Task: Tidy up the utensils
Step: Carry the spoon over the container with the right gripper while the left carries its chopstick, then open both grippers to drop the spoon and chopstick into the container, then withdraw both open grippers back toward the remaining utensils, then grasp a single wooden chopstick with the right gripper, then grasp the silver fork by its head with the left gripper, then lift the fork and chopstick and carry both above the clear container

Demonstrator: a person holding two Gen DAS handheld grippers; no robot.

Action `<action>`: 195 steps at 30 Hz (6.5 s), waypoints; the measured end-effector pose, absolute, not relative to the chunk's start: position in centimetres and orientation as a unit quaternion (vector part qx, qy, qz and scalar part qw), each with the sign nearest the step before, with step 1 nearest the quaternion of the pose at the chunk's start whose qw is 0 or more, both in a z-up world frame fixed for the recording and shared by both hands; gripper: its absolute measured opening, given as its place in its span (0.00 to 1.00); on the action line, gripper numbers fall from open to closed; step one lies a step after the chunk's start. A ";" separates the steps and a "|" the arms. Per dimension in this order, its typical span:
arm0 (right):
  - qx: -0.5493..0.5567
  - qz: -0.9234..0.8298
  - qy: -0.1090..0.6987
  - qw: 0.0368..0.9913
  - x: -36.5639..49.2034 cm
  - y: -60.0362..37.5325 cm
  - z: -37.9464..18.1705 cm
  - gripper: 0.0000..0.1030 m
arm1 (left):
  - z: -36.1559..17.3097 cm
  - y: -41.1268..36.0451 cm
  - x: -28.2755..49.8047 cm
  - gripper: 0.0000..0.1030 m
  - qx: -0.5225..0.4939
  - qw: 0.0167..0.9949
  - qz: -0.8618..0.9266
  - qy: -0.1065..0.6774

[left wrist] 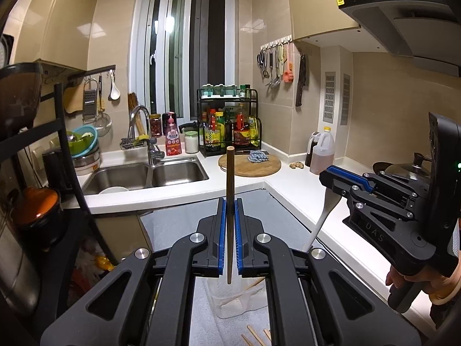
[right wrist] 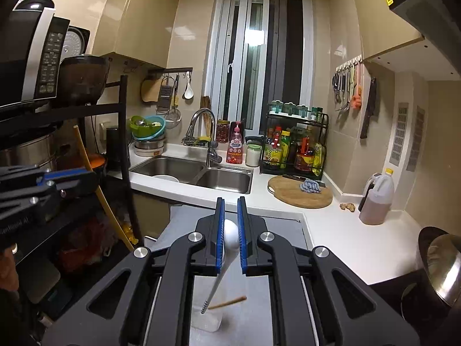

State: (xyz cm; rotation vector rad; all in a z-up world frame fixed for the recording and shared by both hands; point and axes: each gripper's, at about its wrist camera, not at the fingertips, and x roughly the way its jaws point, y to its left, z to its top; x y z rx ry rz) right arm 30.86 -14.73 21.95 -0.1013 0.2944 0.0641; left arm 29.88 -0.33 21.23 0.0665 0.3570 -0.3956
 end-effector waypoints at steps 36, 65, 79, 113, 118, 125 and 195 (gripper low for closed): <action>0.016 0.042 0.178 0.983 25.7 -16.3 14.7 0.70 | 12.5 2.3 27.1 0.88 -0.005 0.964 -0.082 0.253; 0.006 0.023 0.296 0.955 4.5 -13.9 -2.1 0.73 | -1.7 1.5 7.0 0.88 -0.025 0.936 -0.047 0.347; 0.009 0.027 0.318 0.948 4.5 -13.4 -4.0 0.73 | -2.9 1.1 6.6 0.88 -0.015 0.934 -0.043 0.356; -0.014 0.050 0.353 0.934 8.6 -12.6 -8.6 0.06 | -6.2 0.0 9.6 0.88 -0.016 0.921 -0.063 0.383; 0.010 0.042 0.351 0.935 8.5 -14.1 -8.6 0.07 | -7.2 -1.7 10.5 0.88 -0.016 0.916 -0.082 0.392; 0.017 0.049 0.347 0.936 8.5 -14.5 -8.8 0.07 | -8.6 -3.2 11.0 0.88 0.019 0.913 -0.069 0.401; 0.028 0.052 0.321 0.945 9.6 -15.1 -7.0 0.07 | 3.3 0.9 13.4 0.03 0.003 0.972 -0.110 0.209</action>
